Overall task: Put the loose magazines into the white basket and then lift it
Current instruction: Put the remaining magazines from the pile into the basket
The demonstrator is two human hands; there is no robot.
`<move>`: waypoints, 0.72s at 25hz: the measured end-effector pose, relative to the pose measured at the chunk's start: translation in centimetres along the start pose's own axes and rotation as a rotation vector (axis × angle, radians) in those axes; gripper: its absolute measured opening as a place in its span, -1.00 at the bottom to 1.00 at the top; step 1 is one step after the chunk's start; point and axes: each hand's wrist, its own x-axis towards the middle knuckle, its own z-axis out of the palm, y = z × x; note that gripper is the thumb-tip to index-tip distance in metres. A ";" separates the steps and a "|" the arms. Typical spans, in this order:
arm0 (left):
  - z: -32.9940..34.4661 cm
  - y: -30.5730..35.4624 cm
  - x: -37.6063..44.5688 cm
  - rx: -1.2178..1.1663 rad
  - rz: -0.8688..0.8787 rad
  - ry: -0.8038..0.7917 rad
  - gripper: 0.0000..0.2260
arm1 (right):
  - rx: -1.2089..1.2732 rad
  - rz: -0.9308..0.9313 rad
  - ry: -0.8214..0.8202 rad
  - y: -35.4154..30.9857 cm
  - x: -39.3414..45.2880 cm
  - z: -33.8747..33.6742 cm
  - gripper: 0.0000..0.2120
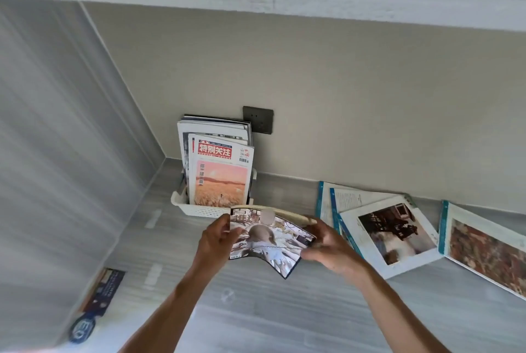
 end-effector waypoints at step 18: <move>-17.0 3.5 13.3 0.149 -0.020 0.205 -0.91 | -0.121 -0.132 0.490 -15.1 16.1 10.7 -0.86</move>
